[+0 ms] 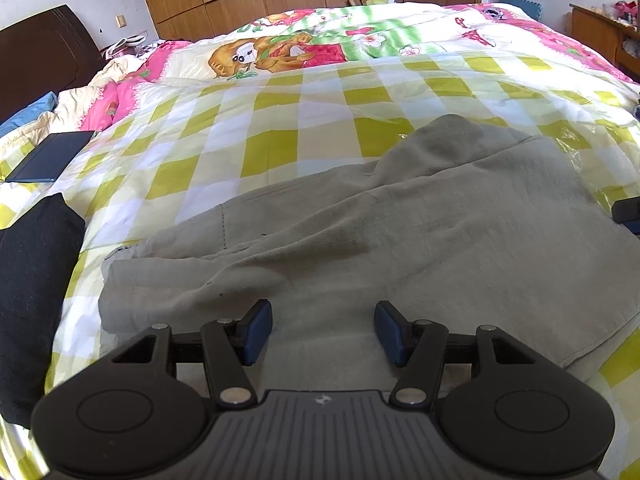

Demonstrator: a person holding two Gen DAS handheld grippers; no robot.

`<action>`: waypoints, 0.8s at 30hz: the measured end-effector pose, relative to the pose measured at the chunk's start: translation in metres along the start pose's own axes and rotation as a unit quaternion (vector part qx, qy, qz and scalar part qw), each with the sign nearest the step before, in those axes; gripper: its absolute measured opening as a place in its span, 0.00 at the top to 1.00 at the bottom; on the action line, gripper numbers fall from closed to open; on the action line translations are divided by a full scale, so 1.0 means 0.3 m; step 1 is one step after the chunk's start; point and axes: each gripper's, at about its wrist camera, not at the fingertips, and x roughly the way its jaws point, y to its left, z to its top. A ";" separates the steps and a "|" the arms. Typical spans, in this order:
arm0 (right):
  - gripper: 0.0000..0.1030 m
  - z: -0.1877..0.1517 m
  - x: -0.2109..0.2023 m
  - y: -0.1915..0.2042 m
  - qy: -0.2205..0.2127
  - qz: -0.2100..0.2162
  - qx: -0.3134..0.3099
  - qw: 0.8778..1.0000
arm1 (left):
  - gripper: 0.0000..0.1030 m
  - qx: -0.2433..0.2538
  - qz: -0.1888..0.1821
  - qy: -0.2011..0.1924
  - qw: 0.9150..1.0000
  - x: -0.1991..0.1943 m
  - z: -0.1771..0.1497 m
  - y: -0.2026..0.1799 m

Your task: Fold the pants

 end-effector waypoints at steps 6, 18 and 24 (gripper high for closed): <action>0.66 0.007 0.089 0.014 0.036 0.037 -0.006 0.999 | 0.32 0.002 -0.002 -0.002 1.000 -0.001 -0.002 0.003; 0.87 -0.025 0.194 0.102 0.030 0.046 -0.005 0.998 | 0.32 0.017 0.008 -0.003 1.000 0.007 0.003 -0.020; 0.97 -0.014 0.090 0.159 -0.004 0.022 -0.009 1.000 | 0.31 0.016 0.004 -0.006 1.000 -0.002 0.002 -0.029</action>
